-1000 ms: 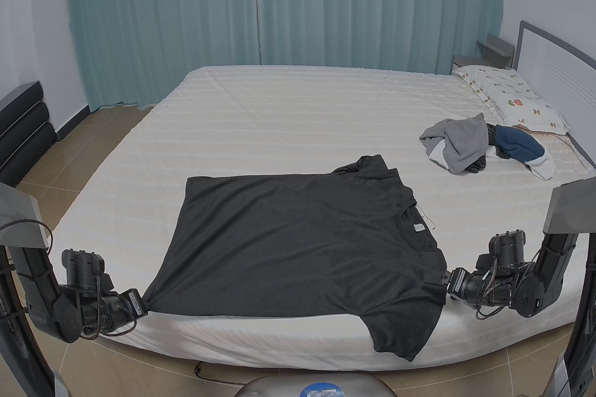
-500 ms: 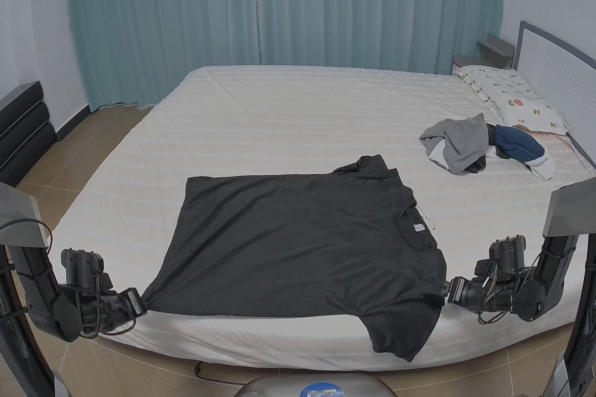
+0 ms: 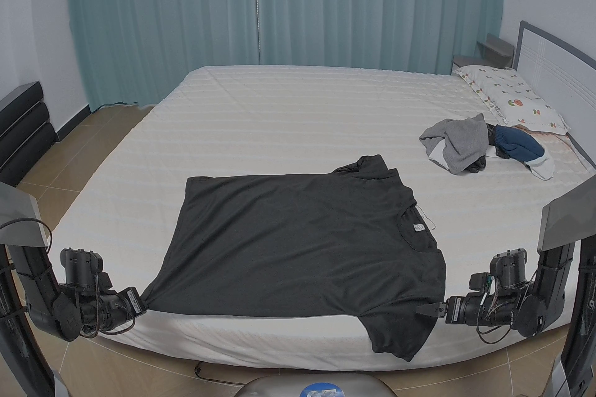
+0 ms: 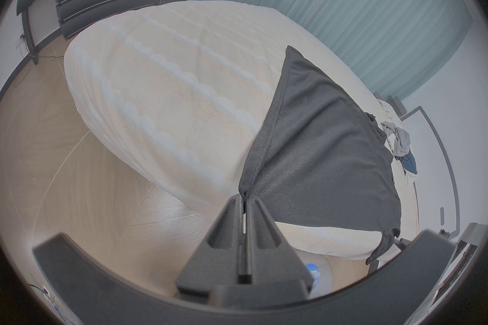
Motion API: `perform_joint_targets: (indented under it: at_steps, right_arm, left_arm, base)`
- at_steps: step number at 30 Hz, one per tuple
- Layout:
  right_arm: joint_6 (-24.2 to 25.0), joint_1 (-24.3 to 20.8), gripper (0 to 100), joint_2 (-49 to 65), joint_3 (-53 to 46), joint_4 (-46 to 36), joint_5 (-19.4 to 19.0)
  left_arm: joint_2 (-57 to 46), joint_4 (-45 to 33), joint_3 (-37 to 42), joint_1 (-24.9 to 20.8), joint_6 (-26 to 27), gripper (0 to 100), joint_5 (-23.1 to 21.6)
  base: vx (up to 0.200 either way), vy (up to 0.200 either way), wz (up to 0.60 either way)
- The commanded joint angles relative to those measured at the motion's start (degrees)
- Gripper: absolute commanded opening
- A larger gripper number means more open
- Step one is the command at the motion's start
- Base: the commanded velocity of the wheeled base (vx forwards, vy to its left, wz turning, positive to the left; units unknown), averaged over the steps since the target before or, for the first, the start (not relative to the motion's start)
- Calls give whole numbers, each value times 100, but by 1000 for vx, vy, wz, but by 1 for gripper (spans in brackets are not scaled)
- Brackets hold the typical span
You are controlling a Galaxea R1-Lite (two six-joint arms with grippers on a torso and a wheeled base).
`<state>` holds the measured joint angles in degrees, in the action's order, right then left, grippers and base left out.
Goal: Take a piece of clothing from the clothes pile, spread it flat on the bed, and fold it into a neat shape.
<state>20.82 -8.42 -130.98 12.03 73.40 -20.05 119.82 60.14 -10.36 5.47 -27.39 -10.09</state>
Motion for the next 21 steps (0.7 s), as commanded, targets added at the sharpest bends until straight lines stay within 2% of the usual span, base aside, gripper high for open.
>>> perform_joint_targets:
  at_steps: [1, 5, 6, 9, 13, 21]
  right_arm:
    - [27, -116, 100, -288, 1, 60, 10]
    - [133, -204, 100, -218, -25, 166, 10]
    - [177, -230, 0, -209, -25, 183, 19]
    - [212, -239, 0, -218, -34, 227, 63]
    - [194, -230, 0, -253, -113, 333, 423]
    - [115, -204, 0, -112, -439, 324, 458]
  left_arm:
    - [24, 7, -1, -2, -3, 0, -1]
    - [41, 7, -1, -2, -3, 0, -10]
    - [59, 7, -1, -2, -3, 0, -10]
    - [76, 24, -1, -2, -3, 0, -10]
    - [76, 33, -10, -2, -3, 0, -10]
    - [76, 42, -36, 15, -3, 0, -10]
  base:
    - [0, 0, 0]
    - [0, 0, 0]
    - [0, 0, 0]
    - [0, 0, 0]
    - [0, 0, 0]
    - [0, 0, 0]
